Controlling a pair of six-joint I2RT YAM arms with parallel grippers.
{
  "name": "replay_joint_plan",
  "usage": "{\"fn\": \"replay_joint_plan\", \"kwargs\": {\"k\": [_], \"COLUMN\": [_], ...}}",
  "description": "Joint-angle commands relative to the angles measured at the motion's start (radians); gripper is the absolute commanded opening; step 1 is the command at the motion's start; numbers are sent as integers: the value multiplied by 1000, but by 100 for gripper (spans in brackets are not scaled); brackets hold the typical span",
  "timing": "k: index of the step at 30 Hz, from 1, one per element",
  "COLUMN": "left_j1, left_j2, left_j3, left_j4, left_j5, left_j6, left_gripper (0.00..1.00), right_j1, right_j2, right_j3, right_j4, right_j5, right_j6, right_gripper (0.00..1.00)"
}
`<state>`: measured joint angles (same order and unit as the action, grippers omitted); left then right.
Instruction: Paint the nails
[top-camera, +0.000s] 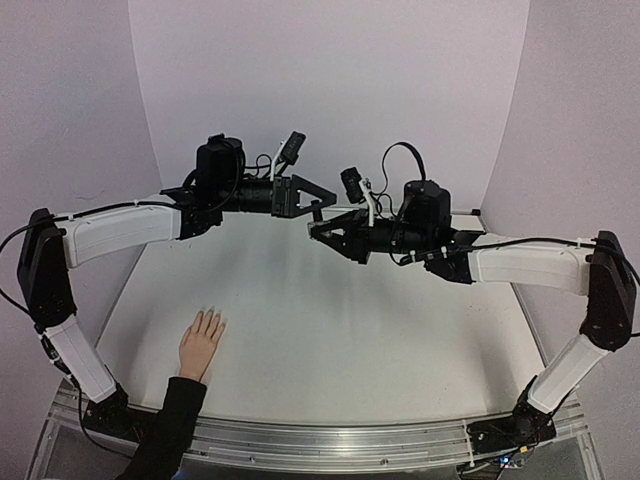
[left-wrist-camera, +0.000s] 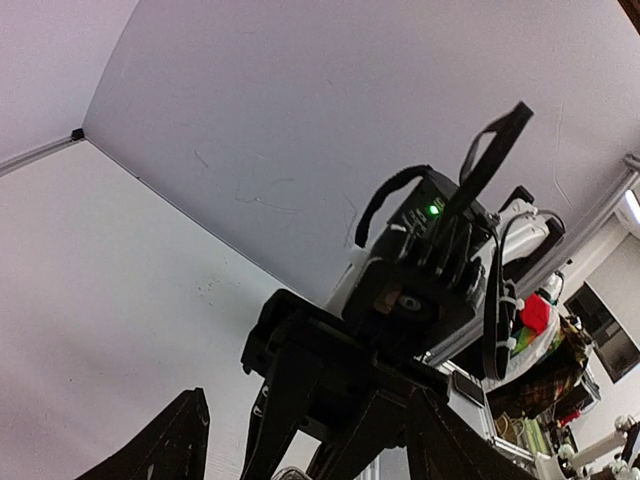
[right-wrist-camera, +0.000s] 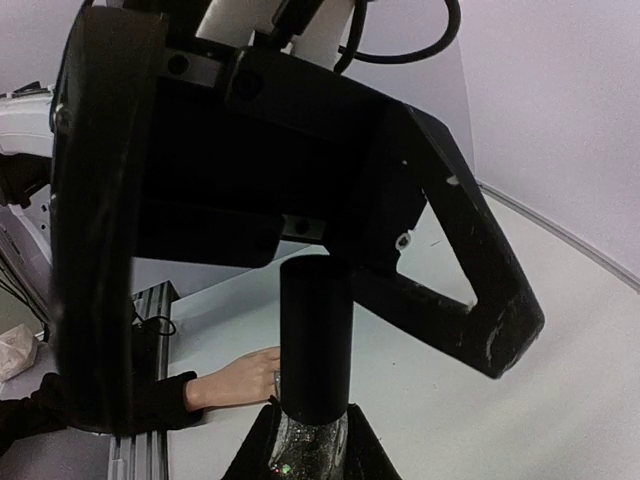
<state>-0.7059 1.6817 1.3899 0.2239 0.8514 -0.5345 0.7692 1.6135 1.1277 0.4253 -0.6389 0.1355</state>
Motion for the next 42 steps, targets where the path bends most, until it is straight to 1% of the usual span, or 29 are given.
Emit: {"fn": "replay_joint_plan", "kwargs": {"k": [1, 3, 4, 6, 11, 16, 22, 26, 30, 32, 33, 35, 38, 39, 40, 41, 42], "left_j1": [-1, 1, 2, 1, 2, 2, 1, 1, 2, 2, 1, 0, -2, -9, -25, -53, -91], "left_j2": [-71, -91, -103, -127, -157, -140, -128, -134, -137, -134, -134, -134, -142, -147, -153, -154, -153], "left_j3": [-37, -54, -60, -75, -99, -77, -62, -57, -49, -38, -32, -24, -19, -16, -9, 5, 24], "left_j4": [80, 55, 36, 14, 20, 11, -18, -44, -74, -95, -106, -126, -141, -148, -167, -194, -227], "left_j5": [87, 68, 56, 33, 9, 24, 25, 6, -16, -30, -37, -70, -167, -264, -365, -519, -710], "left_j6": [56, 88, 106, 132, 148, 146, 164, 179, 200, 211, 216, 224, 222, 220, 223, 226, 227], "left_gripper": [69, 66, 61, 57, 54, 41, 37, 23, 22, 19, 16, 2, 0, 0, 0, 0, 0], "right_j1": [1, 1, 1, 1, 1, 1, 1, 1, 1, 1, 1, 3, 20, 30, 47, 68, 94], "right_j2": [-7, -10, -13, -15, -2, 2, 6, 8, 23, 27, 28, 28, 38, 43, 50, 59, 70], "right_j3": [51, 48, 47, 46, 60, 70, 82, 82, 97, 101, 101, 101, 104, 106, 108, 114, 122], "right_j4": [41, 44, 44, 45, 45, 45, 44, 45, 45, 45, 45, 48, 50, 49, 49, 49, 48], "right_j5": [-58, -47, -42, -41, -71, -79, -79, -49, -23, 14, 43, 107, 285, 360, 475, 613, 746], "right_j6": [-4, -7, -7, -6, 7, 10, 13, 13, 21, 18, 16, 6, -21, -33, -52, -77, -101], "right_gripper": [0, 0, 0, 0, 0, 0, 0, 0, 0, 0, 0, 0, 0, 0, 0, 0, 0]}}
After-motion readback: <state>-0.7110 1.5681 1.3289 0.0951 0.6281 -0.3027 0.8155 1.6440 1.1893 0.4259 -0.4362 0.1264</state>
